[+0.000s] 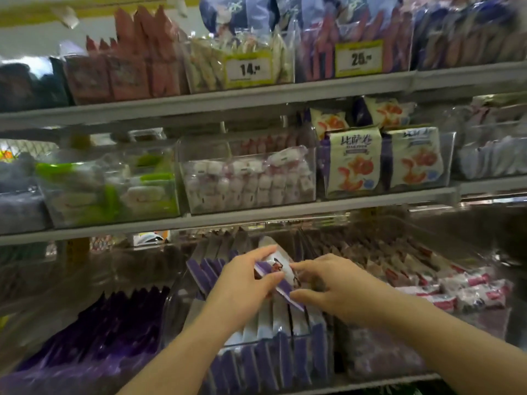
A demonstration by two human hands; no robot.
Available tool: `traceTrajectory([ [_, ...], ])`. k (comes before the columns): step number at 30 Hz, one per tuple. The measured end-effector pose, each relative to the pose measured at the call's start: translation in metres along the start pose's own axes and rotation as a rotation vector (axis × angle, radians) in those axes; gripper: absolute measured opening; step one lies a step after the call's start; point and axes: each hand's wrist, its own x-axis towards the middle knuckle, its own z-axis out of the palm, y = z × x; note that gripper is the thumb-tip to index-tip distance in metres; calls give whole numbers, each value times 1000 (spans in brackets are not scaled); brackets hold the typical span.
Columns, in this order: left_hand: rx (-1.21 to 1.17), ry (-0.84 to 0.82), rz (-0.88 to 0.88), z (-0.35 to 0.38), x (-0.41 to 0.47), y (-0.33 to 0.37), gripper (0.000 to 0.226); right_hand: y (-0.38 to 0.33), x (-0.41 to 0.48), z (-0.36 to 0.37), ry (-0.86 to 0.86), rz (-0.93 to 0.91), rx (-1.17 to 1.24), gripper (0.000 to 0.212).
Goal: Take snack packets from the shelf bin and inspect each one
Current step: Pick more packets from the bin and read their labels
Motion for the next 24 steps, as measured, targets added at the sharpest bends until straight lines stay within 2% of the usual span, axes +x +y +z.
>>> traceTrajectory([
  [5,180,7,6,10,42,-17,51,30,39,-5,4,29,-167,36],
  [9,283,-32,-7,20,73,-26,46,44,74,0,-88,65,-214,34],
  [15,307,-142,-78,39,122,-45,41,52,117,8,-294,101,-212,45],
  [17,332,-178,-33,42,131,-51,41,52,123,6,-336,74,-214,47],
  [20,346,-199,43,45,140,-60,39,51,134,1,-382,28,-344,64],
  [24,325,-181,142,48,138,-71,40,46,144,-1,-484,41,-365,68],
])
